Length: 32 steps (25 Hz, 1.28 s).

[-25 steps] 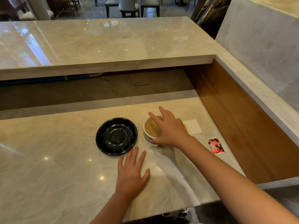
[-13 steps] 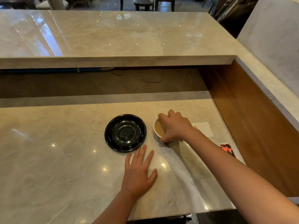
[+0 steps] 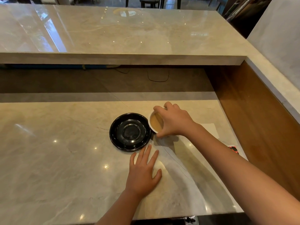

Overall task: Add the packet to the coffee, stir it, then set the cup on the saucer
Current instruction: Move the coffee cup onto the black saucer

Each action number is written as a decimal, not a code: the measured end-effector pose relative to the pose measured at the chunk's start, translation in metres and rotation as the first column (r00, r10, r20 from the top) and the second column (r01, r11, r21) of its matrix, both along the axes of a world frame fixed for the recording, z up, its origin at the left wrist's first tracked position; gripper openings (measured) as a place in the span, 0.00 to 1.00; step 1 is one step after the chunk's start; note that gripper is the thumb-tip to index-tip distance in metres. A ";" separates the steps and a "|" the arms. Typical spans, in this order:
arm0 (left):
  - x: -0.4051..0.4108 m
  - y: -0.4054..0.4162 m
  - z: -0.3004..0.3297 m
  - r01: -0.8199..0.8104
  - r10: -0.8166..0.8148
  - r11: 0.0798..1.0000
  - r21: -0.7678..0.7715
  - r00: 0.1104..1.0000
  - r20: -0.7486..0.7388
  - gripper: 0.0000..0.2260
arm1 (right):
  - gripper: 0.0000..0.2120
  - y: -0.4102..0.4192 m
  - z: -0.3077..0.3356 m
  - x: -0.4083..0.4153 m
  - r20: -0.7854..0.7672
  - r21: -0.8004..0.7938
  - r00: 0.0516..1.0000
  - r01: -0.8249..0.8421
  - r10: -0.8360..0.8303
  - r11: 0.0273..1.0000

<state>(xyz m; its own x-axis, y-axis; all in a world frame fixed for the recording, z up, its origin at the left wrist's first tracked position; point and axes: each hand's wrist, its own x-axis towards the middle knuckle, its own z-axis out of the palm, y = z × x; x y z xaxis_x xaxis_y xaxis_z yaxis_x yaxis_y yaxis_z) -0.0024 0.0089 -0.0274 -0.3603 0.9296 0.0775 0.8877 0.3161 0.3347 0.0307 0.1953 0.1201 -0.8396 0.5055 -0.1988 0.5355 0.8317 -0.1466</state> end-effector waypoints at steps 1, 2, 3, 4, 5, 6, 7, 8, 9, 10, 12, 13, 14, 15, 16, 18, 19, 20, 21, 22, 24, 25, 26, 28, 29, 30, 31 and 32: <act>0.000 0.000 0.000 -0.001 0.001 1.000 0.000 1.000 0.002 0.28 | 0.43 -0.003 0.004 -0.006 -0.014 -0.002 1.000 -0.014 0.014 1.000; 0.000 0.000 -0.001 -0.001 0.001 1.000 0.001 1.000 0.004 0.28 | 0.43 -0.007 0.006 -0.013 -0.026 -0.006 0.999 -0.027 0.026 1.000; 0.000 0.000 -0.001 -0.002 0.002 1.000 0.003 1.000 0.006 0.28 | 0.44 -0.011 0.008 -0.020 -0.036 -0.012 0.999 -0.041 0.041 0.999; 0.000 0.000 -0.001 -0.002 0.002 1.000 0.005 1.000 0.010 0.28 | 0.43 -0.014 0.009 -0.026 -0.047 -0.019 0.997 -0.057 0.056 0.998; 0.000 0.000 -0.001 -0.003 0.003 1.000 0.006 1.000 0.015 0.28 | 0.43 -0.019 0.009 -0.033 -0.056 -0.026 0.996 -0.073 0.072 0.997; 0.000 0.000 -0.002 -0.004 0.004 1.000 0.006 1.000 0.020 0.27 | 0.43 -0.022 0.008 -0.040 -0.063 -0.033 0.994 -0.089 0.087 0.995; 0.000 0.000 -0.002 -0.004 0.004 1.000 0.008 1.000 0.023 0.27 | 0.43 -0.026 0.007 -0.046 -0.068 -0.039 0.993 -0.104 0.102 0.994; 0.000 0.000 -0.001 -0.004 0.004 1.000 0.011 1.000 0.025 0.27 | 0.43 -0.030 0.005 -0.053 -0.070 -0.045 0.991 -0.119 0.116 0.992; -0.001 0.000 -0.001 -0.003 0.003 1.000 0.015 1.000 0.028 0.27 | 0.43 -0.033 0.003 -0.059 -0.072 -0.050 0.989 -0.132 0.129 0.990; -0.001 0.000 -0.001 -0.001 0.001 1.000 0.019 1.000 0.029 0.27 | 0.43 -0.036 0.000 -0.065 -0.073 -0.055 0.987 -0.144 0.140 0.988; -0.001 0.001 0.000 0.003 -0.004 1.000 0.027 1.000 0.023 0.27 | 0.43 -0.041 -0.006 -0.075 -0.074 -0.062 0.985 -0.161 0.156 0.985; -0.001 0.001 0.000 0.003 -0.004 1.000 0.028 1.000 0.022 0.27 | 0.43 -0.042 -0.009 -0.079 -0.071 -0.064 0.984 -0.170 0.165 0.983; -0.001 0.001 0.000 0.002 -0.003 1.000 0.027 1.000 0.024 0.27 | 0.43 -0.044 -0.011 -0.082 -0.066 -0.066 0.983 -0.178 0.174 0.982; -0.002 0.001 0.000 0.000 0.000 1.000 0.026 1.000 0.026 0.27 | 0.44 -0.045 -0.014 -0.086 -0.059 -0.067 0.982 -0.185 0.182 0.980; -0.002 0.001 -0.001 -0.003 0.002 1.000 0.024 1.000 0.026 0.27 | 0.44 -0.046 -0.017 -0.088 -0.049 -0.067 0.981 -0.190 0.187 0.979; -0.001 0.000 -0.003 -0.006 0.006 1.000 0.014 1.000 0.021 0.26 | 0.43 -0.048 -0.021 -0.091 -0.034 -0.069 0.981 -0.195 0.193 0.978; -0.001 0.000 -0.003 -0.007 0.007 1.000 0.010 1.000 0.020 0.26 | 0.43 -0.048 -0.022 -0.092 -0.029 -0.068 0.980 -0.197 0.196 0.978; 0.000 0.000 -0.003 -0.007 0.007 1.000 0.008 1.000 0.019 0.26 | 0.43 -0.048 -0.023 -0.093 -0.027 -0.067 0.980 -0.200 0.199 0.978; 0.000 0.000 -0.003 -0.008 0.007 1.000 0.008 1.000 0.016 0.26 | 0.43 -0.048 -0.024 -0.094 -0.027 -0.064 0.979 -0.204 0.202 0.977; -0.001 0.000 -0.003 -0.006 0.006 1.000 0.010 1.000 0.011 0.25 | 0.43 -0.048 -0.024 -0.094 -0.026 -0.062 0.978 -0.207 0.206 0.976; -0.001 0.000 -0.003 -0.004 0.004 1.000 0.009 1.000 0.006 0.25 | 0.43 -0.048 -0.024 -0.095 -0.013 -0.058 0.977 -0.213 0.212 0.975; -0.001 0.000 -0.003 -0.002 0.002 1.000 0.008 1.000 0.006 0.26 | 0.43 -0.048 -0.024 -0.095 -0.002 -0.057 0.977 -0.213 0.213 0.975; -0.001 0.000 -0.002 -0.002 0.002 1.000 0.007 1.000 0.007 0.26 | 0.43 -0.048 -0.023 -0.095 0.010 -0.058 0.977 -0.211 0.212 0.976; -0.001 0.001 -0.003 -0.004 0.004 1.000 0.009 1.000 0.017 0.25 | 0.43 -0.048 -0.022 -0.095 0.036 -0.064 0.976 -0.212 0.214 0.975; -0.001 0.001 -0.002 -0.006 0.005 1.000 0.010 1.000 0.025 0.26 | 0.43 -0.047 -0.021 -0.095 0.047 -0.066 0.975 -0.214 0.217 0.975; -0.001 0.001 -0.002 -0.007 0.006 1.000 0.009 1.000 0.030 0.26 | 0.43 -0.047 -0.020 -0.094 0.057 -0.068 0.974 -0.217 0.221 0.974; -0.001 0.001 -0.002 -0.007 0.007 1.000 0.006 1.000 0.028 0.26 | 0.43 -0.047 -0.020 -0.093 0.066 -0.069 0.972 -0.222 0.227 0.973; -0.001 0.001 -0.002 -0.006 0.006 1.000 0.002 1.000 0.025 0.26 | 0.43 -0.046 -0.020 -0.091 0.072 -0.069 0.970 -0.228 0.233 0.971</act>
<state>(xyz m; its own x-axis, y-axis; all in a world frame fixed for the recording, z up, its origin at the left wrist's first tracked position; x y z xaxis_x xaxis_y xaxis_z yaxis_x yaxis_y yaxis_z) -0.0033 0.0096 -0.0295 -0.3679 0.9272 0.0707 0.8772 0.3208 0.3572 -0.0606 0.1490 0.1004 -0.9124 0.2853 -0.2935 0.3423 0.9250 -0.1649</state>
